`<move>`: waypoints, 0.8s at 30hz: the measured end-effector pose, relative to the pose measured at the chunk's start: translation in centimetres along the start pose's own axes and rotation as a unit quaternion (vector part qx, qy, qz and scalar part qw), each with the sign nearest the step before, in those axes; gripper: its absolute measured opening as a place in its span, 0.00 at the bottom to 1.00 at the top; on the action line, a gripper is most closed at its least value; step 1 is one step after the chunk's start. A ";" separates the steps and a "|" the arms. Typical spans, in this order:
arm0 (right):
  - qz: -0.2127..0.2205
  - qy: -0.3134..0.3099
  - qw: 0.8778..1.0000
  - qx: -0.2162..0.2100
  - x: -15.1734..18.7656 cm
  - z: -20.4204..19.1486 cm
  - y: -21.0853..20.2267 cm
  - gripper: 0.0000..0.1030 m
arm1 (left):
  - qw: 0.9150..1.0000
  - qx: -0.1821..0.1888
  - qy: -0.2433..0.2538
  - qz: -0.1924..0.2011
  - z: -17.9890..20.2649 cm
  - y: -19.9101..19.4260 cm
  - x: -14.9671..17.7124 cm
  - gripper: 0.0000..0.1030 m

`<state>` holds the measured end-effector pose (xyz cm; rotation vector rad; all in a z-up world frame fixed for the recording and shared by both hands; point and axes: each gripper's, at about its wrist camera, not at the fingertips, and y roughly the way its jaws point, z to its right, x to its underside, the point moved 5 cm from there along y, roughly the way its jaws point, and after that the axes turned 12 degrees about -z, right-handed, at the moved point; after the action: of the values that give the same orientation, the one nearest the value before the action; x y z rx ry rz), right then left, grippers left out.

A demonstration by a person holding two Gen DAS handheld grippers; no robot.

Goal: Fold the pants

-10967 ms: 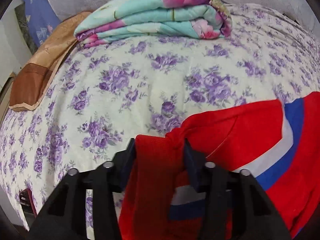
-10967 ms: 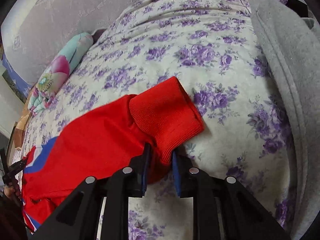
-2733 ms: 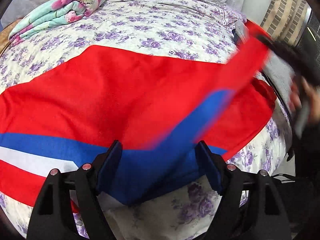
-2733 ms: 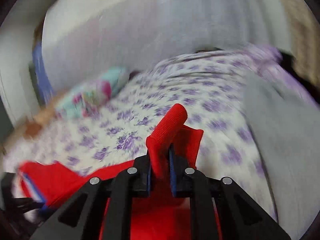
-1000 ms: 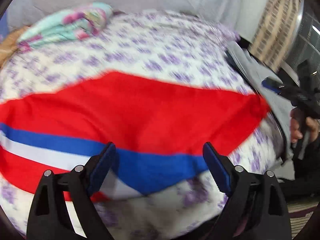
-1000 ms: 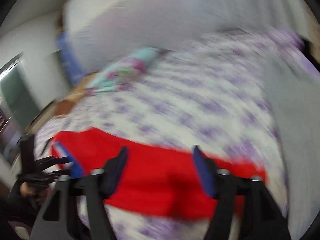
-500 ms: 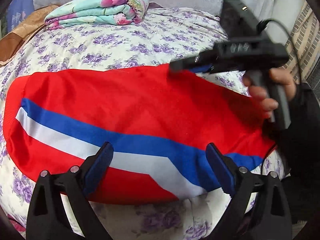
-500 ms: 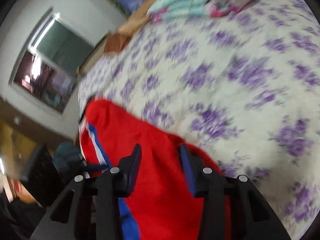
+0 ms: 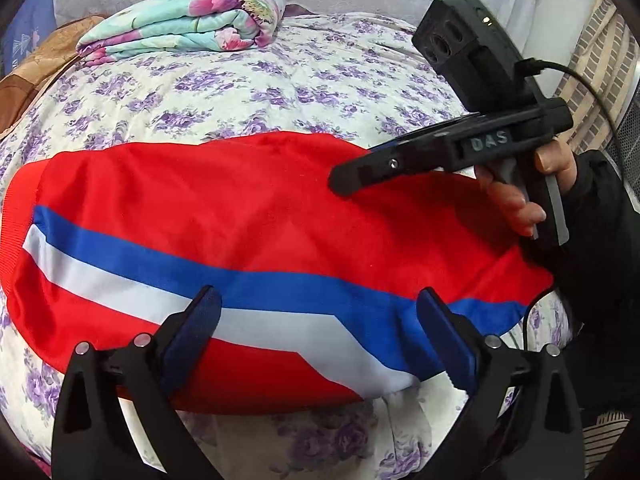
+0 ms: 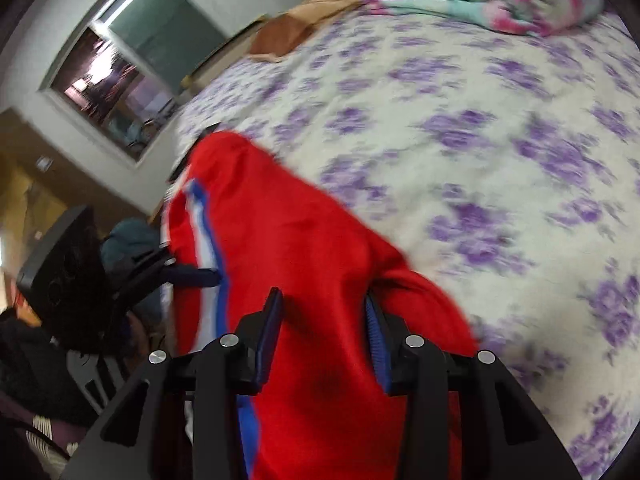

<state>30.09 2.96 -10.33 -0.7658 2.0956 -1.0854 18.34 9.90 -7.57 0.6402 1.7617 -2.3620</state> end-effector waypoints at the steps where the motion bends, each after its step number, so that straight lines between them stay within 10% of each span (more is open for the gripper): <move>1: -0.003 -0.007 1.000 0.005 -0.1 -0.3 0.1 0.46 | 1.000 -0.001 0.000 0.000 0.0 0.0 0.0 0.93; 8: -0.013 0.016 0.998 0.064 0.0 1.4 -0.3 0.46 | 1.000 -0.003 0.001 -0.002 0.0 0.0 0.1 0.94; 11: -0.060 0.019 0.998 0.017 1.8 2.2 0.1 0.55 | 1.000 -0.005 0.003 -0.003 0.0 0.0 0.1 0.94; 16: -0.013 0.031 0.997 -0.069 -0.4 2.1 0.3 0.58 | 1.000 -0.013 0.006 -0.002 0.2 0.2 0.0 0.95; 24: 0.124 0.118 0.974 -0.149 -1.9 6.6 -3.6 0.11 | 1.000 -0.009 0.000 -0.001 -0.2 0.1 0.2 0.95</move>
<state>37.04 -0.53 -9.69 -0.5094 2.5170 -0.7653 18.24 10.10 -7.79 0.6372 1.7819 -2.3458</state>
